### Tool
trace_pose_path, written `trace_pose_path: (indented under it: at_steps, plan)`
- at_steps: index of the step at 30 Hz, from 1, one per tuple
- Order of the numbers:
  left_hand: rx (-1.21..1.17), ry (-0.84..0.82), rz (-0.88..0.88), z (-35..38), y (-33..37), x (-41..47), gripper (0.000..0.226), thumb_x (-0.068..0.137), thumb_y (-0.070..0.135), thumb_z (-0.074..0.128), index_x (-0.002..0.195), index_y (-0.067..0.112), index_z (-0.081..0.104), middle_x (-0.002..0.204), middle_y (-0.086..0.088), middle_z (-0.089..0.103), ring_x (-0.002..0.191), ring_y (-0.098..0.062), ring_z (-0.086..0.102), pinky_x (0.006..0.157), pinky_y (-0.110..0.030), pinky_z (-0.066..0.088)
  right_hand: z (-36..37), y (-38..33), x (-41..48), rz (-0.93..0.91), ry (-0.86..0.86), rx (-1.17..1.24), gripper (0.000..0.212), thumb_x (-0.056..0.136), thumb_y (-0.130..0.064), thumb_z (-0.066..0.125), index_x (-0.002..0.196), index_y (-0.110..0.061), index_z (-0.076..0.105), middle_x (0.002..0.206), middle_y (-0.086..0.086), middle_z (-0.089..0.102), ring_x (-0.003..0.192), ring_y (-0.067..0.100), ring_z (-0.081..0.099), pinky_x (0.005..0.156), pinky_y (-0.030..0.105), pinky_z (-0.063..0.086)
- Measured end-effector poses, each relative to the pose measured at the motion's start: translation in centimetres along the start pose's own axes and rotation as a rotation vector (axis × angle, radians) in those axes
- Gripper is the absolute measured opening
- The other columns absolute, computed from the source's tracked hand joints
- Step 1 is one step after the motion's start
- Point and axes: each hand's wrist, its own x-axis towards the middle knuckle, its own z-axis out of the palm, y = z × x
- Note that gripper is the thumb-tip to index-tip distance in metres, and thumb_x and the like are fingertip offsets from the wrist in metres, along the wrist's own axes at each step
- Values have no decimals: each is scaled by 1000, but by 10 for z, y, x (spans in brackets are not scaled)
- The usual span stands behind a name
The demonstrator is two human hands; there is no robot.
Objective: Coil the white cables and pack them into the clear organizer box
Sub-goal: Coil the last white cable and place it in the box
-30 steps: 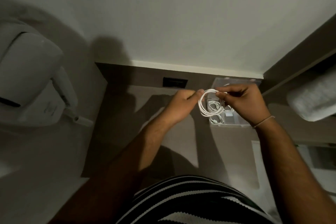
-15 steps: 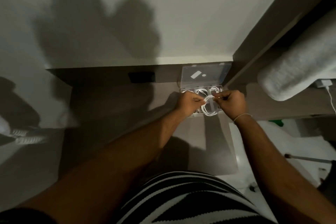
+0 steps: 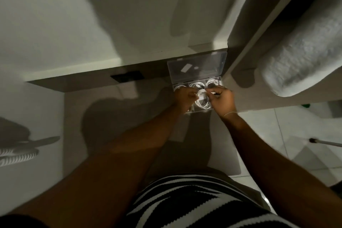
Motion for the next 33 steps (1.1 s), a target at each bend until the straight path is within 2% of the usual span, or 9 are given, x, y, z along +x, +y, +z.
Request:
trace_pose_path:
  at_steps: [4,7,11,14,20,23,27,30,33]
  plan:
    - [7,-39,-1,-5,-10,6,12,89,-14,75,97,-23,75,96,-44,72,89,-47,71,90,-59,55,11,3,1,90,-11,95,14,93,-3,75,104,-6,82,107,13,81,102,28,75,100,42,60]
    - [59,-102,17,-10,-19,7,13,89,-11,76,93,-23,76,92,-43,73,81,-35,67,84,-52,55,16,8,-3,122,-77,106,15,96,-9,73,110,-8,80,110,11,80,103,25,75,97,38,61]
    - [76,-135,-4,-13,-22,4,17,89,-7,78,102,-18,78,98,-38,76,83,-30,67,81,-36,54,17,14,-8,144,-86,111,20,97,-24,74,112,-10,79,108,9,80,97,24,76,90,34,62]
    - [113,-150,-1,-14,-22,4,21,88,-5,80,107,-16,78,106,-34,77,97,-43,74,92,-44,58,15,15,-7,115,-96,78,20,97,-23,74,109,-9,80,105,10,81,95,25,76,91,37,62]
    - [145,-141,-5,-14,-30,-3,26,91,-2,78,116,-8,77,113,-28,78,103,-42,75,94,-50,63,16,19,-6,61,-190,-58,14,97,-18,70,102,-7,78,105,11,77,98,26,73,96,45,61]
    - [229,-164,29,-10,-32,-6,21,95,3,75,114,-5,79,110,-24,79,99,-36,76,91,-45,62,19,25,-8,73,-220,-109,20,99,-21,67,111,-7,74,117,11,74,109,26,68,106,36,50]
    - [343,-217,76,-11,-30,-4,18,99,7,71,111,-3,80,109,-23,78,99,-35,74,93,-46,60,23,28,-5,80,-288,-200,28,103,-25,61,125,-8,66,126,10,68,117,23,62,99,22,32]
    - [470,-247,152,-13,-30,-5,18,100,11,70,111,0,80,114,-19,76,106,-30,70,98,-45,57,24,29,-3,23,-302,-277,26,104,-23,58,122,-6,66,123,13,67,117,28,63,99,25,38]
    - [529,-225,220,-12,-32,-7,18,99,12,71,111,2,80,117,-17,71,109,-31,67,98,-43,55,21,27,-3,-73,-338,-347,23,101,-21,61,113,-3,69,116,17,68,109,31,64,103,38,51]
